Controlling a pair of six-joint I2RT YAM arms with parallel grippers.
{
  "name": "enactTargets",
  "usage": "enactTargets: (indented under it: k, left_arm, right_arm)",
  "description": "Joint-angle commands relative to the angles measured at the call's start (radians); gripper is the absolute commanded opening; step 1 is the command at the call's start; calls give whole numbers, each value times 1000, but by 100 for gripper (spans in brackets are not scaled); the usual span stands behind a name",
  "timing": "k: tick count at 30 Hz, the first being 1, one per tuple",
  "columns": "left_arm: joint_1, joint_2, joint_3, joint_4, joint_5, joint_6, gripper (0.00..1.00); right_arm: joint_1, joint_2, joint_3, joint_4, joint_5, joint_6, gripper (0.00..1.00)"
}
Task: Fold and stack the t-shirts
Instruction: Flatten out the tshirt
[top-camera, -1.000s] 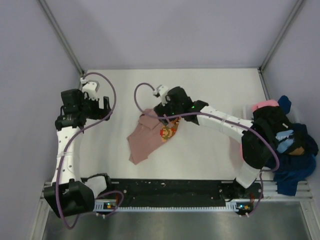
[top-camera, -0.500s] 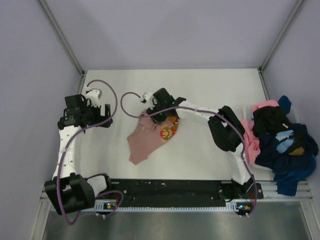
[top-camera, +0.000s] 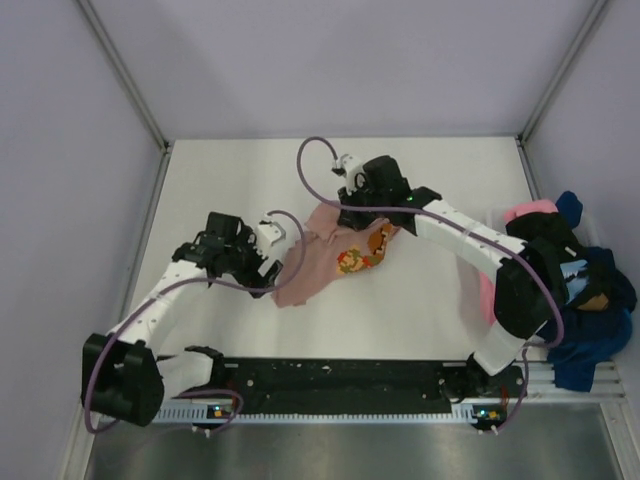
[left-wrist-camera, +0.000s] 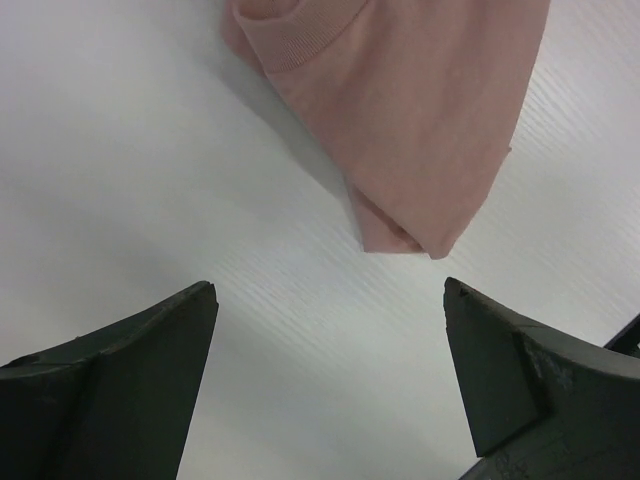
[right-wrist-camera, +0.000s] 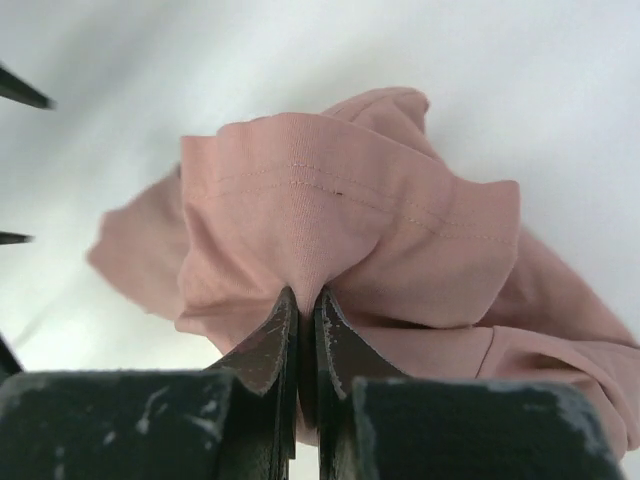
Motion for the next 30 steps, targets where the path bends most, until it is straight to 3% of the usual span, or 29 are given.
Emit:
enactTargets:
  k: [1, 8, 11, 12, 14, 15, 16, 21, 25, 30]
  left_arm:
    - [-66, 135, 26, 134, 6, 61, 99]
    - [-182, 331, 92, 257, 114, 12, 99]
    - [-219, 446, 139, 294, 67, -14, 94]
    - [-227, 488, 164, 278, 48, -14, 85]
    - [-233, 534, 204, 220, 22, 1, 56]
    - [-233, 534, 209, 206, 19, 15, 24]
    - [-232, 522, 206, 215, -10, 15, 0]
    - [-178, 347, 228, 242, -197, -48, 0]
    - [-153, 203, 365, 131, -297, -48, 0]
    - [-152, 36, 595, -98, -342, -13, 0]
  right_arm:
    - [-4, -119, -45, 88, -87, 105, 0]
    - [-38, -159, -62, 136, -127, 226, 0]
    - [-46, -165, -59, 139, -127, 249, 0]
    - [-52, -166, -60, 137, -125, 262, 0]
    - [-72, -176, -68, 137, -120, 297, 0]
    - [-84, -182, -69, 139, -122, 312, 0]
    - [-95, -191, -77, 134, -110, 324, 0]
    - [-84, -228, -48, 15, -56, 262, 0]
    - [3, -312, -39, -47, -5, 225, 0]
    - [107, -419, -34, -47, -18, 313, 0]
